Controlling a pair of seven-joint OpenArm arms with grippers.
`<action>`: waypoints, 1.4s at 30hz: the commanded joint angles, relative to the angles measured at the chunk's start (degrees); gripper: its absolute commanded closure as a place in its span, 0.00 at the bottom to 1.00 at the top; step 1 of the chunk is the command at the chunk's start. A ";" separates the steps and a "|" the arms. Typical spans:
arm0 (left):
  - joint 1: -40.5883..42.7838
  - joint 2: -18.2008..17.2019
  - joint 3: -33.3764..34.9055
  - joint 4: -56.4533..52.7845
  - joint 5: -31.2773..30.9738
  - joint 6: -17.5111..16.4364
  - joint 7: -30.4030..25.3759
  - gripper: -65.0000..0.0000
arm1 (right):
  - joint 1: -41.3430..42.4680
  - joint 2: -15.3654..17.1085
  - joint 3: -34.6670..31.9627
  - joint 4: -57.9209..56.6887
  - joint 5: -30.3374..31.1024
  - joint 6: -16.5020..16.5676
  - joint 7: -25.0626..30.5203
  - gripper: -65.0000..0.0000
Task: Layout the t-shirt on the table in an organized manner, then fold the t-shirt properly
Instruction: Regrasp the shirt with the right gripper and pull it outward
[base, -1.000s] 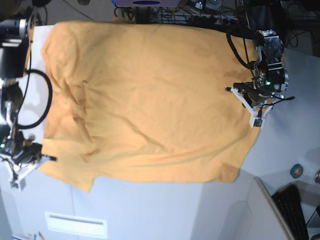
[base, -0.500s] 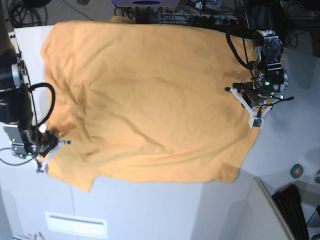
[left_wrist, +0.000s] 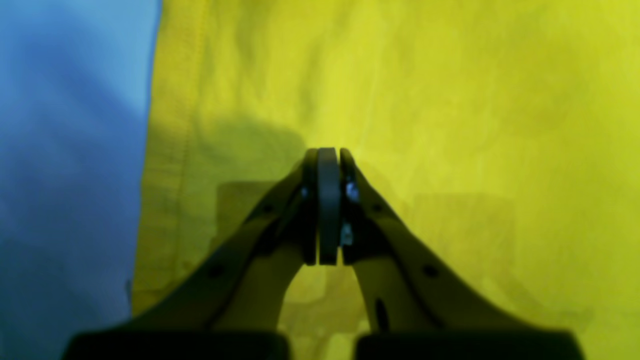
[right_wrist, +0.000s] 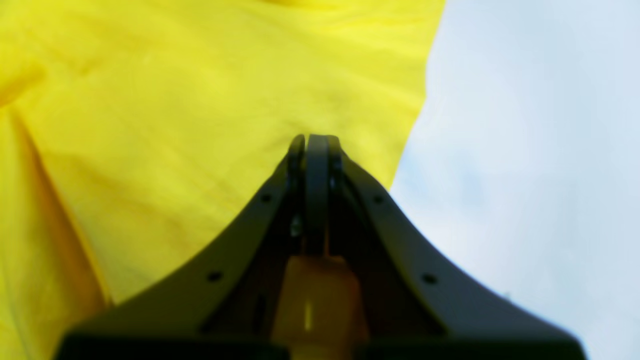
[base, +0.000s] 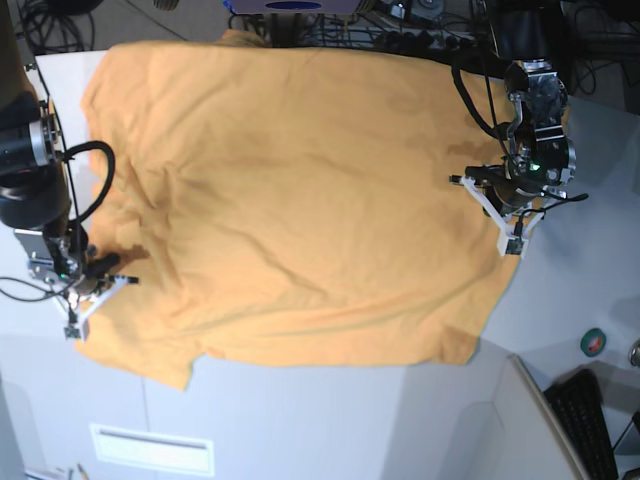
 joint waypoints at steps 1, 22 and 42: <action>-0.61 -0.56 -0.09 1.19 0.11 0.35 -0.82 1.00 | 2.49 0.80 0.02 0.64 -0.11 -1.97 2.84 1.00; -0.43 -0.56 -0.18 2.68 0.28 0.35 -0.82 1.00 | 1.34 1.15 -0.16 27.71 -0.29 -5.05 -38.31 1.00; -0.34 -0.56 -0.18 2.68 0.37 0.35 -0.82 1.00 | 4.68 -1.75 -4.82 0.90 -0.02 -5.05 -18.00 1.00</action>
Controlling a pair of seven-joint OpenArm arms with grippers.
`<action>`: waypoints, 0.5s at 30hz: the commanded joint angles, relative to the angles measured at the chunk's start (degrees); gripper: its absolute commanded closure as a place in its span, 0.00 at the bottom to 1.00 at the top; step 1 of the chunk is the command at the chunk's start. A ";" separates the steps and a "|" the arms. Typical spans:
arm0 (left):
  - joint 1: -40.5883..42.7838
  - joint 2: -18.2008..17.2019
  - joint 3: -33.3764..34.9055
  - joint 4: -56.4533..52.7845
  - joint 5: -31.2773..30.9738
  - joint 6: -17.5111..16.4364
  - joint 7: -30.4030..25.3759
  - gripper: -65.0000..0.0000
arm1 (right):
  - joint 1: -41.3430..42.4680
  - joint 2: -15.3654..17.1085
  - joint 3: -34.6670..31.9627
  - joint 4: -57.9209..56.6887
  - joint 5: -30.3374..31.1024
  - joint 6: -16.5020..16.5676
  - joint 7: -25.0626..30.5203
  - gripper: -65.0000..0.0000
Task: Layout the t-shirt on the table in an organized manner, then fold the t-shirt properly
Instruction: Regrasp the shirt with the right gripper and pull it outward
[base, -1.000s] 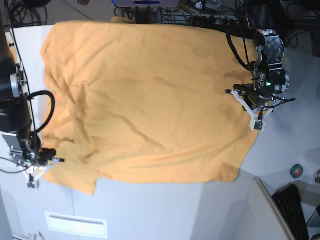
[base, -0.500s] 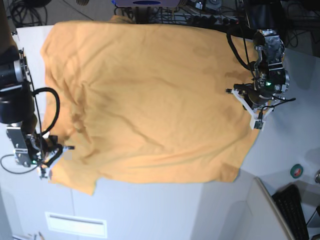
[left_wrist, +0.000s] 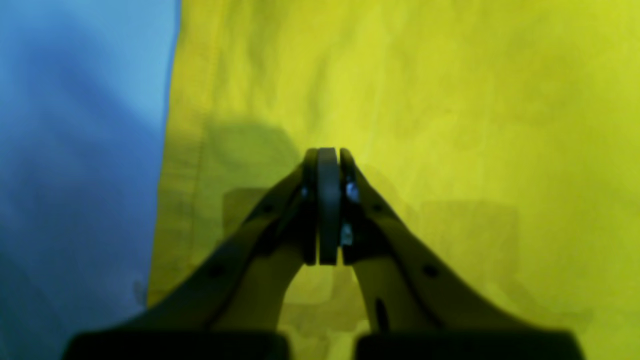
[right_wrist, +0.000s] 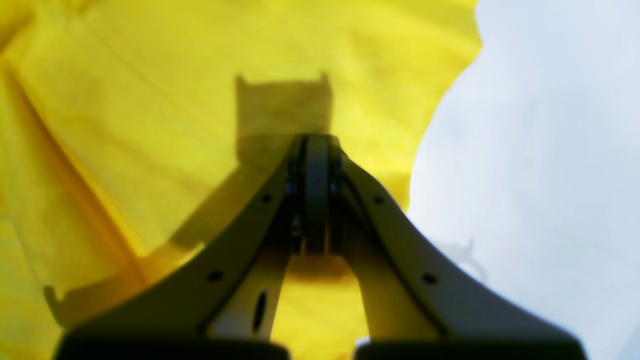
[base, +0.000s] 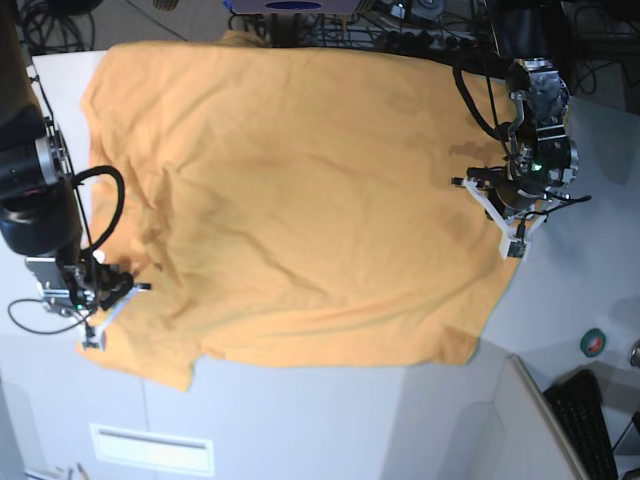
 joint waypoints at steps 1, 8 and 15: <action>-0.52 -0.56 -0.07 0.91 -0.02 0.33 -0.82 1.00 | 0.90 0.09 0.16 -0.52 0.13 0.20 1.20 1.00; 0.10 -0.56 -0.07 1.00 -0.02 0.33 -0.82 1.00 | -1.30 -2.20 0.16 -1.76 0.13 -0.24 22.74 1.00; 0.10 -0.56 -0.07 1.71 -0.46 0.33 -0.82 1.00 | 1.34 -2.02 0.16 -3.07 0.31 -0.33 26.61 1.00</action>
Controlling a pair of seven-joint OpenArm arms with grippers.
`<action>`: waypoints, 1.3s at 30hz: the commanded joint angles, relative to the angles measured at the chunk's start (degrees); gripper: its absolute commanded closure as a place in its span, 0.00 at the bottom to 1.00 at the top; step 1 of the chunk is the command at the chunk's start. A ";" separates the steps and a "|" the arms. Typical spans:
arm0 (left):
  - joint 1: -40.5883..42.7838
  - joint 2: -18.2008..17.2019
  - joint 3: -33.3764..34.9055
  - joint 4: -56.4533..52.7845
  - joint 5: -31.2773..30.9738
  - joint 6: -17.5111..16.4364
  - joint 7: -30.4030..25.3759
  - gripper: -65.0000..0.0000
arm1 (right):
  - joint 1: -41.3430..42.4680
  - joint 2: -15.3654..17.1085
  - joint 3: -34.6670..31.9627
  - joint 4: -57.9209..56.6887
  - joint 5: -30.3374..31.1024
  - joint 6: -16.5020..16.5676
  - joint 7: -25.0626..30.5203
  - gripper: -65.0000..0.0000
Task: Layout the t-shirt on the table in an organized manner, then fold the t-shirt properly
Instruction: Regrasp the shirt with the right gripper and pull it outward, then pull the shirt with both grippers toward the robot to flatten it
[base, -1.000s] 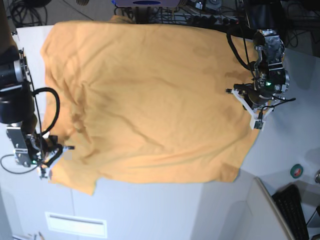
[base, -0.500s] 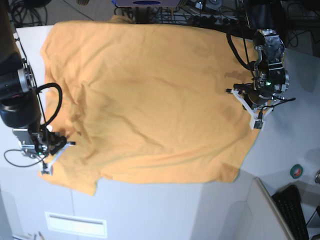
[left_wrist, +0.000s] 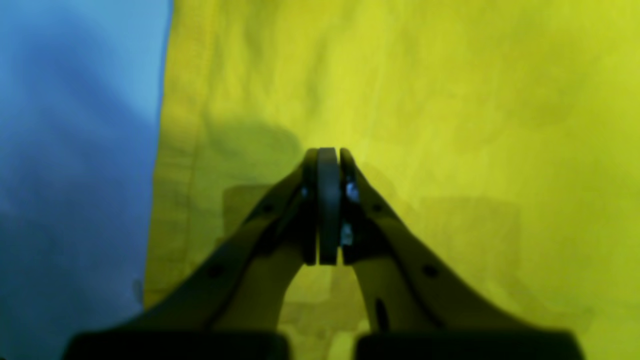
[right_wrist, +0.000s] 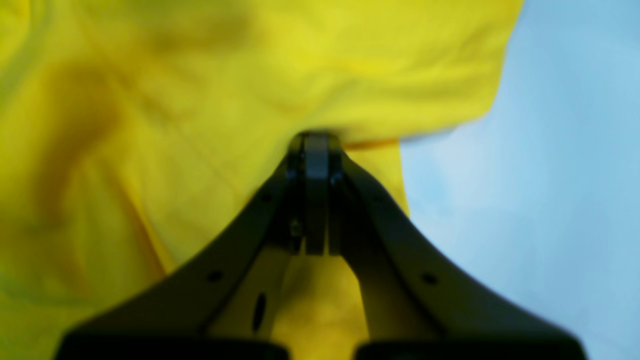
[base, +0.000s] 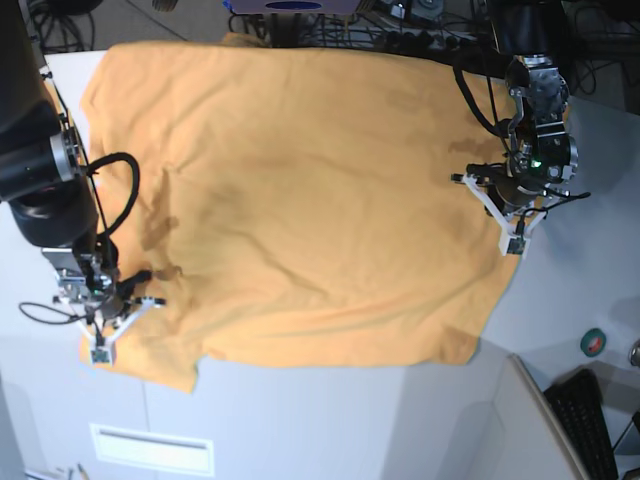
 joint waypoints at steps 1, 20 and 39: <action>-0.58 -0.50 -0.07 1.95 -0.18 0.33 -0.96 1.00 | 1.78 1.26 0.14 1.50 0.09 -0.31 1.08 1.00; 0.30 -4.63 1.78 3.97 0.26 0.24 -0.87 1.00 | -37.34 8.03 12.36 80.62 -0.35 -7.08 -49.21 1.00; -6.38 -6.12 3.80 -5.52 0.35 0.24 -0.87 1.00 | -24.95 8.20 14.03 41.85 -0.35 -6.55 -38.83 1.00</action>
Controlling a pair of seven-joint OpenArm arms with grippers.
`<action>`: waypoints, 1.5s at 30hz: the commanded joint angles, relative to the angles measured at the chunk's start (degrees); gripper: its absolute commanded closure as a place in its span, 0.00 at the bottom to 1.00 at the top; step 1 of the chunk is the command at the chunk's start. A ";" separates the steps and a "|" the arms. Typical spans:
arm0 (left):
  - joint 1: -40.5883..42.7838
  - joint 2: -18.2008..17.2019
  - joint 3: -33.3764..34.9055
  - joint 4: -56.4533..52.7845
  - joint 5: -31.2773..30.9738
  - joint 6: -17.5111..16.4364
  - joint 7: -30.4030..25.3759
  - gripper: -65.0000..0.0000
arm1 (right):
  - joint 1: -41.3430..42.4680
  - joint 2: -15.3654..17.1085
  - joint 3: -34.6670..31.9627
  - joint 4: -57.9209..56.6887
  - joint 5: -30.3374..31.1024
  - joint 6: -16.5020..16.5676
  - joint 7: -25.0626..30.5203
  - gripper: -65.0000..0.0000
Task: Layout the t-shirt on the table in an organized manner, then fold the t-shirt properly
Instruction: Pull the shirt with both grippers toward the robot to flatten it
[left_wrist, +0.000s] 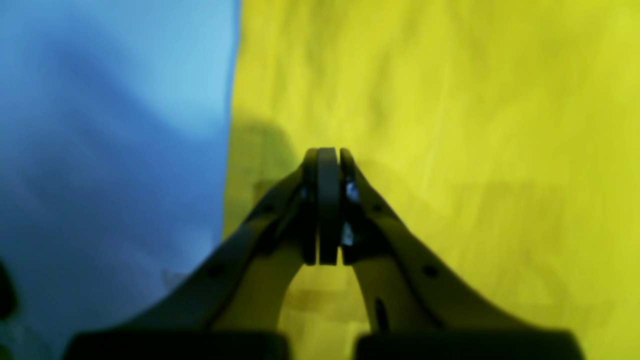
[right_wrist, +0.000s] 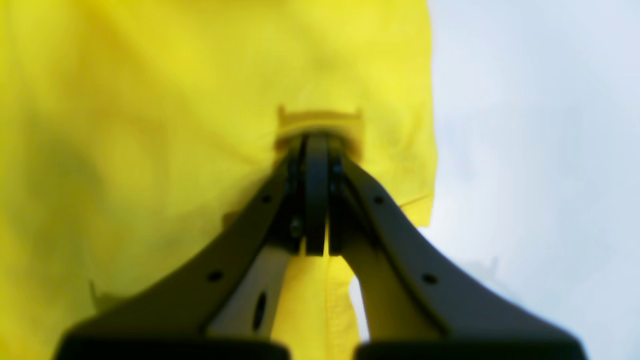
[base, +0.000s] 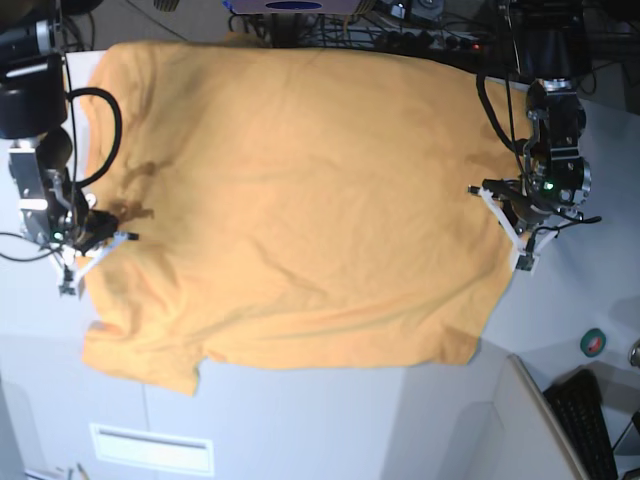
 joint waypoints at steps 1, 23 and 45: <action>-2.08 -0.59 -0.11 -0.33 -0.06 0.44 -1.09 1.00 | 1.62 0.99 0.17 -2.71 -0.42 -0.10 0.87 1.00; -0.33 -0.86 6.75 7.32 -0.50 0.44 3.93 1.00 | -1.64 1.52 3.25 15.14 -11.23 3.15 5.18 1.00; -3.58 -2.18 7.19 -10.17 -0.50 0.44 0.50 1.00 | -15.97 -3.23 9.58 15.66 -11.23 3.33 -5.20 1.00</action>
